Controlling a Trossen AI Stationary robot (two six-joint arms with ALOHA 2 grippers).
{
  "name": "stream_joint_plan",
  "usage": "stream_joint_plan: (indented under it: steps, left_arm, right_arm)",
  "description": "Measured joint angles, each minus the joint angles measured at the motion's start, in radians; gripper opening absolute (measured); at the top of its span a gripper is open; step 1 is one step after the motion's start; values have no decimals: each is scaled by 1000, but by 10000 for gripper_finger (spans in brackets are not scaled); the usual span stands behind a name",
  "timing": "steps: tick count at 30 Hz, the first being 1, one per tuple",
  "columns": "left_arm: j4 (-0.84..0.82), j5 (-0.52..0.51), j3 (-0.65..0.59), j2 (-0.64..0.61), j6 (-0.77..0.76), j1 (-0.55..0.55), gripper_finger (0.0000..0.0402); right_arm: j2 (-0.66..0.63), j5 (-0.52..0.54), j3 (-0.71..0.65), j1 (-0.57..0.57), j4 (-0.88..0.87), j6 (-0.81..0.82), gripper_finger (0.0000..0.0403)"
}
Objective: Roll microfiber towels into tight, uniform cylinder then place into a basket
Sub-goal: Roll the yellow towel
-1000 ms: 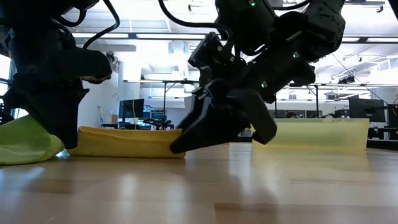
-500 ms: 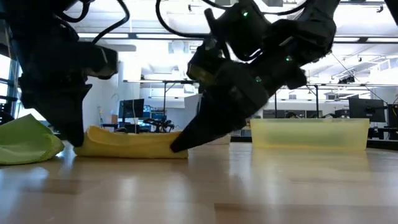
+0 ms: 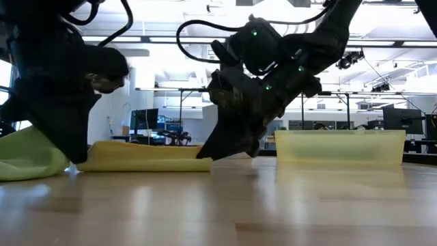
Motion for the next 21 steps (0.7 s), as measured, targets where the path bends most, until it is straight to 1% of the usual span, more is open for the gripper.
stream_joint_plan:
  steps: [5,9,11,14,18,21]
  left_arm:
    - [11,-6,0,0,-21,0,0]
    - [3,-14,0,0,-21,0,0]
    - [-1,-14,0,0,-22,0,0]
    - [-3,-14,0,0,-23,0,0]
    - [-7,-14,0,0,-22,0,0]
    - [-7,-14,0,0,-21,0,0]
  right_arm:
    - [-1,37,1,2,-11,-72,1]
    - [-1,37,1,11,-14,-213,6]
    - [-8,38,1,18,-16,-283,22]
    - [-49,43,0,24,-51,-375,60]
    - [-139,72,0,23,-116,-414,114]
    - [-170,58,0,35,-99,-415,140]
